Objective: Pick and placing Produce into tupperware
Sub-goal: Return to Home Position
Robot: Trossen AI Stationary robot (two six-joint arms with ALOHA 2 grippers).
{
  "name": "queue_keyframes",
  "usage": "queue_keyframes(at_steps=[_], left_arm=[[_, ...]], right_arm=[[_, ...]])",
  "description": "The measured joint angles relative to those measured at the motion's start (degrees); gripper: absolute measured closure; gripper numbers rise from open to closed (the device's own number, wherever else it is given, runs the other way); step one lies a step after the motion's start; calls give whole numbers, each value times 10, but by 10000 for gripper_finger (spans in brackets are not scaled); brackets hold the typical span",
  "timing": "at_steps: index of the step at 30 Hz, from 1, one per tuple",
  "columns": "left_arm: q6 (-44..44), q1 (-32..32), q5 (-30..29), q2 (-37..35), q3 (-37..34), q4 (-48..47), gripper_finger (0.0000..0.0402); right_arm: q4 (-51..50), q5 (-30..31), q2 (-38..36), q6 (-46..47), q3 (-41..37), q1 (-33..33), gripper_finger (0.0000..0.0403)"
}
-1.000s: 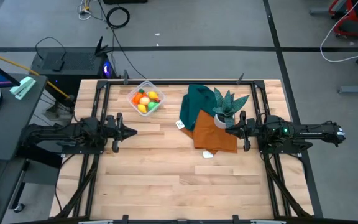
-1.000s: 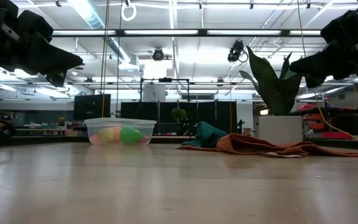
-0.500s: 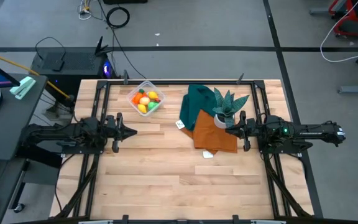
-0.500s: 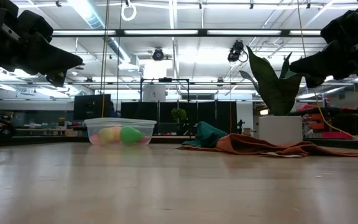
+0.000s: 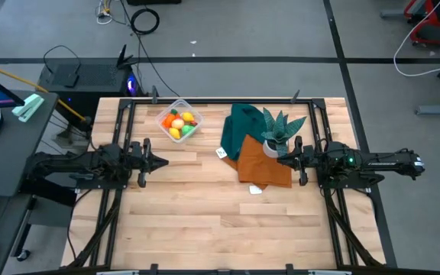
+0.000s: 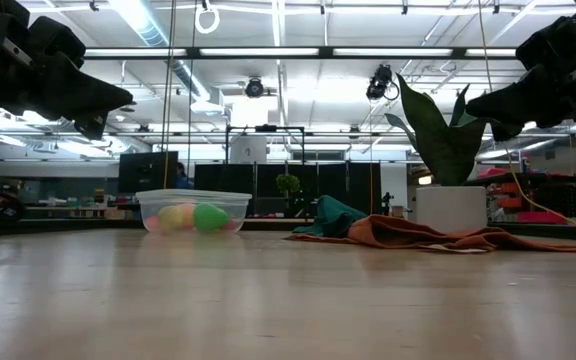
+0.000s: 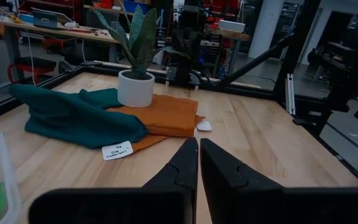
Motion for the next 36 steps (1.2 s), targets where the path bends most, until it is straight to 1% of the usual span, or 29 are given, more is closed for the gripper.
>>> queue_keyframes(at_steps=[4,14,27,36], left_arm=[[0,0,0,0,0,0,380],[0,0,0,0,0,0,365],[0,0,0,0,0,0,381],[0,0,0,0,0,0,366]], right_arm=[[0,0,0,0,0,0,403],[0,0,0,0,0,0,403],[0,0,0,0,0,0,403],[0,0,0,0,0,0,403]])
